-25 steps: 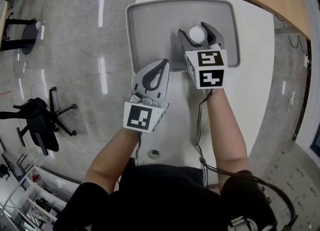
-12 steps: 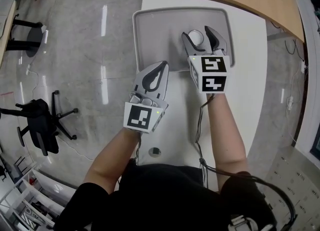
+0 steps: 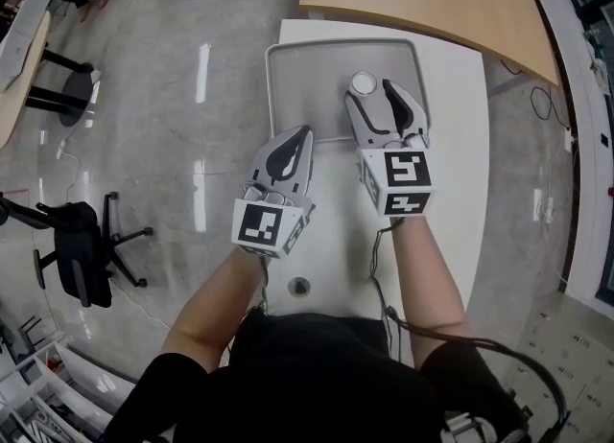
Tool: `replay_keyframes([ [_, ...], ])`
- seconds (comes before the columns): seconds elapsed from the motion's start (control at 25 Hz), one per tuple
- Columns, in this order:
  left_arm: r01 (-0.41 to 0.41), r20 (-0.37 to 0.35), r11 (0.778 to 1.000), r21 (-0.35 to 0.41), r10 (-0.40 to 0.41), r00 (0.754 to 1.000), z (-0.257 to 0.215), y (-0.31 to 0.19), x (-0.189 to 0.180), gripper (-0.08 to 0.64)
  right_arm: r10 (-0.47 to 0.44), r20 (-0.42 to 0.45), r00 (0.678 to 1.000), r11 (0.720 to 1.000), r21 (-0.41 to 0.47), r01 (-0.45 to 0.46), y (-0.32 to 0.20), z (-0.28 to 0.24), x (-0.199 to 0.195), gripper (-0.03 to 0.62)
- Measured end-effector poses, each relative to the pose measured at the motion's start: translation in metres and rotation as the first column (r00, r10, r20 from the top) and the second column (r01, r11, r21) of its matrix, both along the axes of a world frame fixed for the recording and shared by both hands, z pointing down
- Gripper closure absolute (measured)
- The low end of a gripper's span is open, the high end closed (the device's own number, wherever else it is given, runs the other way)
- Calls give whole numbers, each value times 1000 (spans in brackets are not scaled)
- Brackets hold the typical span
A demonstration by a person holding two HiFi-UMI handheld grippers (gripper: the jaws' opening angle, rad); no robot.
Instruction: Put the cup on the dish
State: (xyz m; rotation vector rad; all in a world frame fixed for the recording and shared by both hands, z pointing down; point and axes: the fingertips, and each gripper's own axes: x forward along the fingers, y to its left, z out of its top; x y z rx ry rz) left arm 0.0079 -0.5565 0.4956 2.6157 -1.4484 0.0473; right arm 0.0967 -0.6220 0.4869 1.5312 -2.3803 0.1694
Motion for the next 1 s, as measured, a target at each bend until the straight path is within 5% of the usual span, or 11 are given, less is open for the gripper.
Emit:
replay_keyframes([
  [0.16,-4,-7,999,47,5,1000,-29,21,-4,558,0,15,1000,999,36,0,35,-25,-4,352],
  [0.72,-87,-14,984,153,90,996,-120,127,-19,560,71,76,995,976,199,-85,170,-124,-25,543],
  [1.0,-119,8,974,195,120,993,-156,177,-30,560,72,119,990,985,144,-89,236,-142,-40,578],
])
